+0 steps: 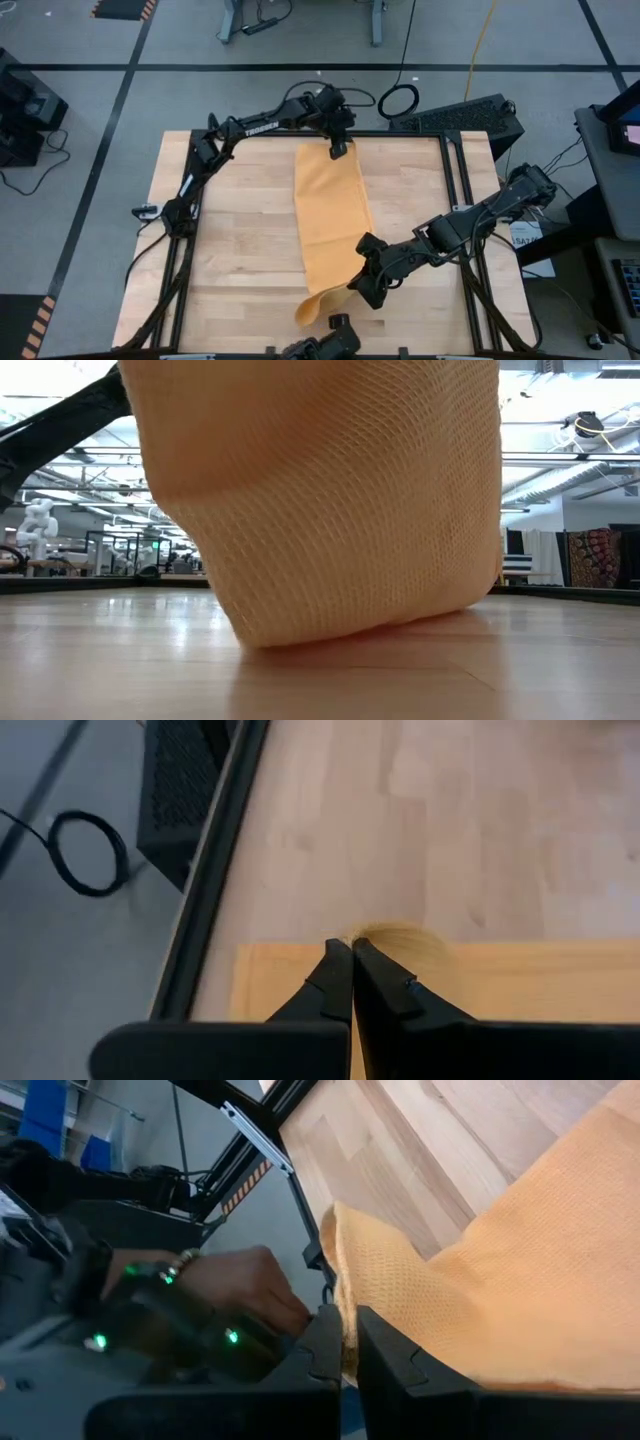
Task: Roll towel
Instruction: Roll the yellow towel
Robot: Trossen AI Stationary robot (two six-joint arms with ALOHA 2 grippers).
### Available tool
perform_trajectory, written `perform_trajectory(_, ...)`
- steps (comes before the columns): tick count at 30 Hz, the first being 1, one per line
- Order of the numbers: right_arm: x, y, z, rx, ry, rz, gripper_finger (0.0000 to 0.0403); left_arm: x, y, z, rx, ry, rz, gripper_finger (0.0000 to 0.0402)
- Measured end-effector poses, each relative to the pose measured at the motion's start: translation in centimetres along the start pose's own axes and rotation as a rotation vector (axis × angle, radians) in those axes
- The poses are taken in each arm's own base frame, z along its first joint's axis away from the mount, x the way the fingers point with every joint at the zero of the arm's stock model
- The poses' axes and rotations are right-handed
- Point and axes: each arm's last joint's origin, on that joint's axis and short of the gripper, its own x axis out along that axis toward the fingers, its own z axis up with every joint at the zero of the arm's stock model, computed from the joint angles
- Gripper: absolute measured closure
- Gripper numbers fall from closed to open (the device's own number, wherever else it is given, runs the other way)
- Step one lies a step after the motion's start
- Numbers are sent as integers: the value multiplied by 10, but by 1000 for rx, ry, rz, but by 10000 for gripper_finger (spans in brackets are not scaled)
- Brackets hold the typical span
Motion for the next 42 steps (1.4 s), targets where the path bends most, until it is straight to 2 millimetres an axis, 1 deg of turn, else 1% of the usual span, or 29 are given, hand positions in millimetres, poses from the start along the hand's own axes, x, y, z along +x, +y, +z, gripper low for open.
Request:
perform_trajectory(5,0,0,0,-1,0,0,399,14,-5,2,25,-5,76,400)
perform_trajectory(8,0,0,0,0,-2,4,399,25,-8,-1,32,14,110,400)
perform_trajectory(10,0,0,0,2,-2,3,399,29,-10,-4,25,35,110,394)
perform_trajectory(12,0,0,0,6,-2,4,399,34,-9,-6,10,27,115,383)
perform_trajectory(14,0,0,0,11,-2,4,399,34,-9,-7,-43,36,117,369)
perform_trajectory(21,0,0,0,20,-2,4,399,38,-5,-9,-176,41,211,327)
perform_trajectory(24,0,0,0,20,-3,4,399,37,-3,-10,-183,40,214,305)
perform_trajectory(27,0,0,0,19,-2,4,399,36,-1,-10,-188,41,217,273)
perform_trajectory(30,0,0,0,19,-2,3,399,26,0,-9,-192,80,254,250)
perform_trajectory(32,0,0,0,19,-2,3,399,7,0,-7,-212,130,246,244)
perform_trajectory(34,0,0,0,24,-2,3,399,-18,6,-2,-241,142,194,243)
perform_trajectory(35,0,0,0,24,-2,2,399,-29,9,-4,-262,165,164,242)
perform_trajectory(37,0,0,0,26,-2,3,399,-49,20,-10,-310,196,124,242)
perform_trajectory(38,0,0,0,26,-2,2,399,-55,26,-15,-336,216,104,242)
perform_trajectory(40,0,0,0,27,-5,0,399,-66,45,-28,-401,226,44,242)
perform_trajectory(42,0,0,0,25,-4,-3,399,-74,67,-44,-478,224,-8,242)
